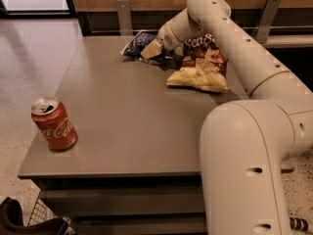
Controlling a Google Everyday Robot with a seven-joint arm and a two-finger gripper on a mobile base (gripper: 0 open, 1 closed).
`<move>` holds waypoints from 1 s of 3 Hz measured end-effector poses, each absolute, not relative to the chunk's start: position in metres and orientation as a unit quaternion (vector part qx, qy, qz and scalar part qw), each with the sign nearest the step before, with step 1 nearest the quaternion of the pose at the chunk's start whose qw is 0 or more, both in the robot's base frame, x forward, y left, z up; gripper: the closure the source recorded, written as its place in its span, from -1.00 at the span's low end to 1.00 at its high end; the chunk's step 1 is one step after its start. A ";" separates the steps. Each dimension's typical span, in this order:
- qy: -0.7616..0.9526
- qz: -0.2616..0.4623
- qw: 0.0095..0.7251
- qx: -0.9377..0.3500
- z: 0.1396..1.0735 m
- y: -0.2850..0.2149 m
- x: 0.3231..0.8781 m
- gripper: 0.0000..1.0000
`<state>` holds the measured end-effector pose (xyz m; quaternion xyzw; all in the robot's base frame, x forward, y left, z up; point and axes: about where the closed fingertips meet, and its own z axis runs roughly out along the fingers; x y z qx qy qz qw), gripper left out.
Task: Move blue chip bag near coke can
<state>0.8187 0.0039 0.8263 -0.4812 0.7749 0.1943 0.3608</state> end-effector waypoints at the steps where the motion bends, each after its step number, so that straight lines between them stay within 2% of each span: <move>1: 0.775 0.194 0.361 -0.481 0.827 0.004 0.819 1.00; 3: 0.775 0.194 0.361 -0.481 0.829 0.004 0.819 1.00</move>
Offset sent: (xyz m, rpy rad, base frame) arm -0.0541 -0.0424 0.1187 -0.1394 -0.1833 -0.0955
